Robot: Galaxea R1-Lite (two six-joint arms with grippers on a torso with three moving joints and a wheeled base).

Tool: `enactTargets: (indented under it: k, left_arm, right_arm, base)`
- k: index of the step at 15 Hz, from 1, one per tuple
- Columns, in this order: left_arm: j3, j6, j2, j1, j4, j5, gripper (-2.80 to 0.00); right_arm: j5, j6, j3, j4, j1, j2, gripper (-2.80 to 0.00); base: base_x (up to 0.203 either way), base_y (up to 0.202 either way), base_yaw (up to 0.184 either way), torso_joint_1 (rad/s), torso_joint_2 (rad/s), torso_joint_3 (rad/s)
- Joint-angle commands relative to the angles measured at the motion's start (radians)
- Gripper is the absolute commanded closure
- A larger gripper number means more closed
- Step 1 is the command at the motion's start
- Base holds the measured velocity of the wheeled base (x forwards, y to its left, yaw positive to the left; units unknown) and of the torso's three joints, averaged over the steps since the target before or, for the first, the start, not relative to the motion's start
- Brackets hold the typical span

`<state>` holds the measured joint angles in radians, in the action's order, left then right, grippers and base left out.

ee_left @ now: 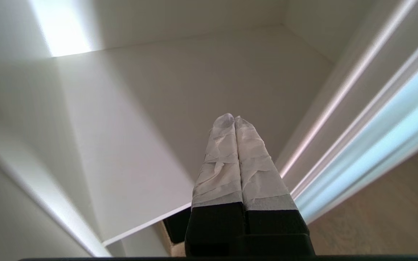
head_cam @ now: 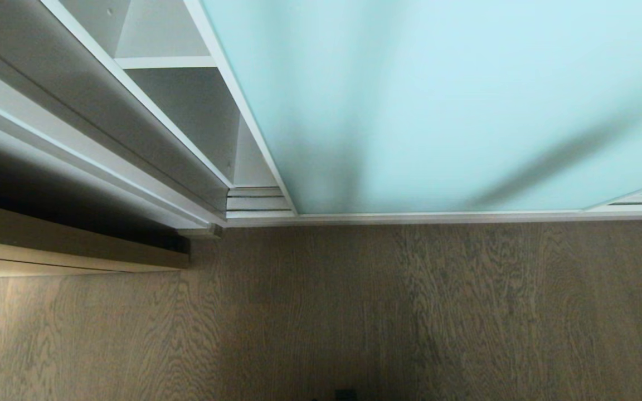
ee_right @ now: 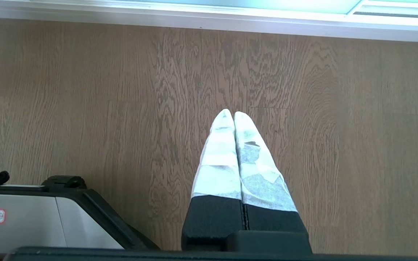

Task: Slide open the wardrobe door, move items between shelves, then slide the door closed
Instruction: Open the door

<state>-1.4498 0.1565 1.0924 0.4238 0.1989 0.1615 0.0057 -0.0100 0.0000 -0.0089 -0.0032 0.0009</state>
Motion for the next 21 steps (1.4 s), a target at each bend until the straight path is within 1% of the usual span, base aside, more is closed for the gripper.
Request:
enactTargets:
  k: [1, 4, 10, 15, 17, 19, 21]
  left_arm:
    - [-0.002, 0.018, 0.022, 0.041, 0.002, 0.001, 0.0]
    - [-0.016, 0.032, 0.061, 0.092, 0.002, 0.001, 0.0]
    - [-0.058, 0.03, 0.173, 0.153, 0.009, 0.001, 0.0]
    - [-0.104, 0.018, 0.312, 0.173, 0.118, -0.007, 0.0]
    - [-0.152, 0.007, 0.342, 0.176, 0.129, -0.011, 0.0]
    - [-0.149, 0.003, 0.345, 0.211, 0.124, -0.01, 0.0]
    - [-0.145, 0.003, 0.369, 0.226, 0.131, -0.01, 0.0]
  right_arm:
    - [0.0, -0.001, 0.0, 0.0, 0.0, 0.001, 0.0]
    - [0.0, -0.001, 0.0, 0.0, 0.0, 0.001, 0.0]
    - [0.0, -0.001, 0.0, 0.0, 0.0, 0.001, 0.0]
    - [0.0, -0.001, 0.0, 0.0, 0.0, 0.001, 0.0]
    - [0.0, -0.001, 0.0, 0.0, 0.0, 0.001, 0.0]
    - [0.0, -0.001, 0.0, 0.0, 0.0, 0.001, 0.0]
    - [0.0, -0.001, 0.0, 0.0, 0.0, 0.001, 0.0]
  base:
    - [0.0, 0.0, 0.0, 0.0, 0.0, 0.0]
    - [0.0, 0.0, 0.0, 0.0, 0.0, 0.0]
    - [0.0, 0.0, 0.0, 0.0, 0.0, 0.0]
    - [0.0, 0.0, 0.0, 0.0, 0.0, 0.0]
    - [0.0, 0.0, 0.0, 0.0, 0.0, 0.0]
    - [0.0, 0.0, 0.0, 0.0, 0.0, 0.0]
    - [0.0, 0.0, 0.0, 0.0, 0.0, 0.0]
